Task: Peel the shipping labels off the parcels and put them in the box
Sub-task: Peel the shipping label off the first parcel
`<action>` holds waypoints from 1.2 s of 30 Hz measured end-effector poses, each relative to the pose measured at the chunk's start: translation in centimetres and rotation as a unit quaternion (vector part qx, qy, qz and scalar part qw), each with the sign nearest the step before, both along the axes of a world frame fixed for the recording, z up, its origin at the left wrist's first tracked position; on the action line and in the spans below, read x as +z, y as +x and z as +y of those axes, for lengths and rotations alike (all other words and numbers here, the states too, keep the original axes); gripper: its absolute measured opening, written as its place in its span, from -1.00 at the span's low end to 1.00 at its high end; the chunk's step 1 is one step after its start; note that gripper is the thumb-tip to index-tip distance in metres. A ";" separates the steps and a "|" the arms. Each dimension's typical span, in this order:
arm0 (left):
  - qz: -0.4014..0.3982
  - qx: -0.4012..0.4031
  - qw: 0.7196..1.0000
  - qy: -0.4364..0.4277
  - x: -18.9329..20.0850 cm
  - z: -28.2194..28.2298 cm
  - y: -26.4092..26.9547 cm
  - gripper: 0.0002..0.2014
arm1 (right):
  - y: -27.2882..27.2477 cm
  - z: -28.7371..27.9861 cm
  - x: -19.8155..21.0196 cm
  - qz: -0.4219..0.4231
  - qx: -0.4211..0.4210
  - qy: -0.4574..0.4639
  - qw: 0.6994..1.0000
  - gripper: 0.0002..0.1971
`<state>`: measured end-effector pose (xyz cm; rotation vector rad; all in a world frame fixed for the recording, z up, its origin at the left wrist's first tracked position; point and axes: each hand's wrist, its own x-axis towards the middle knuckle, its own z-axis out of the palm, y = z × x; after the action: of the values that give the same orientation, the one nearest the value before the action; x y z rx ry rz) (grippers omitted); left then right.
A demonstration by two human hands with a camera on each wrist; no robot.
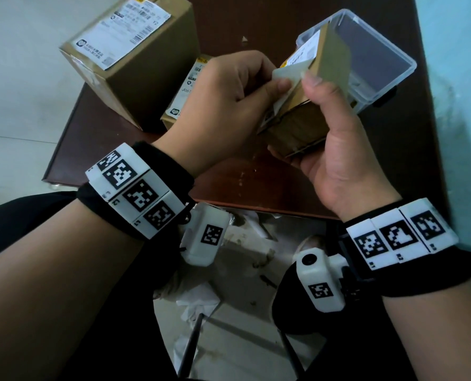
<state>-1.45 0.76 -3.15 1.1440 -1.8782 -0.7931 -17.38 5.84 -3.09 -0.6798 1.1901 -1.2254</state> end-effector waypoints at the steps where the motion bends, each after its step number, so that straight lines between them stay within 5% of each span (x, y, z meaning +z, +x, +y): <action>1: 0.000 0.003 1.000 0.002 0.1 0.0 0.0 -0.74 | 0.0 0.0 0.0 0.002 -0.001 0.003 1.000 -0.51; 36: -0.041 -0.047 0.994 0.090 1.5 -0.7 1.6 -0.77 | 0.1 0.0 -0.4 0.015 0.016 0.028 0.999 -0.50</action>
<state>0.17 0.03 -1.67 1.2224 -1.9718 -0.9972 -17.32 5.84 -3.47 -0.6744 1.2288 -1.1552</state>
